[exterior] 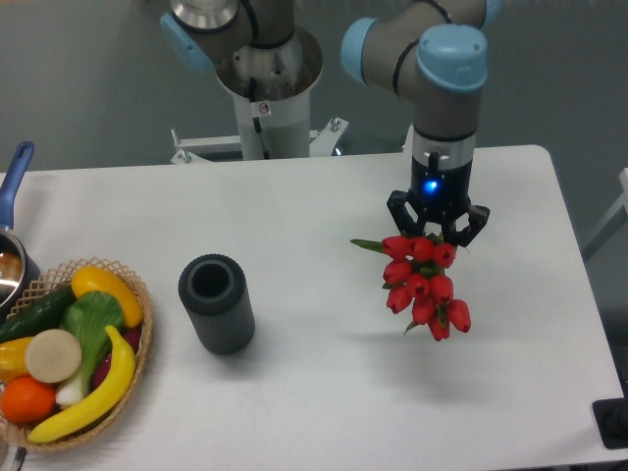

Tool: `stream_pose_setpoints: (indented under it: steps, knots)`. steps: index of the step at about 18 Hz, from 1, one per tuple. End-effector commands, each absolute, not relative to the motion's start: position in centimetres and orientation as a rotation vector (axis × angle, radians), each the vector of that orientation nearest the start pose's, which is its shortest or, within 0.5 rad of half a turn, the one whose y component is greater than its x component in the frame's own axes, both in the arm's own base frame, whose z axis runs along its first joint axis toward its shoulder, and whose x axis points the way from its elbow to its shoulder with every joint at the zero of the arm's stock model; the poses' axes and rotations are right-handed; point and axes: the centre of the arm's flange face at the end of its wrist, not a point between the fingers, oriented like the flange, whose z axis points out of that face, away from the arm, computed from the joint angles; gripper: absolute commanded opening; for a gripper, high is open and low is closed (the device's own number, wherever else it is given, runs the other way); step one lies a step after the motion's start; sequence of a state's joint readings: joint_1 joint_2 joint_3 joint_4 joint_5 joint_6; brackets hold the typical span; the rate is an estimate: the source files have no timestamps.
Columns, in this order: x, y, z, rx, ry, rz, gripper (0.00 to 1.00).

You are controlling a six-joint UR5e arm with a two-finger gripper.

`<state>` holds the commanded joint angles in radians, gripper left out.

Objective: Place the flowers on the table
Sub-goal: 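Lower the held tulips toward the table surface beside the vase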

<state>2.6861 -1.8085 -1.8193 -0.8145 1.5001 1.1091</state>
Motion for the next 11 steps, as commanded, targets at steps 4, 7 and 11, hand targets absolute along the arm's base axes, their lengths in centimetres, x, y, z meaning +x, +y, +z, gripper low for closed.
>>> stream_pose_setpoints:
  steps: [4,7,11]
  knots:
    - [-45.1,38.2,29.8,-3.030,0.065,0.295,0.41]
    - [-45.3,38.3,28.7,-3.071,0.089,0.295,0.41]
    - [-45.4,38.8,26.6,-3.099,0.104,0.253,0.42]
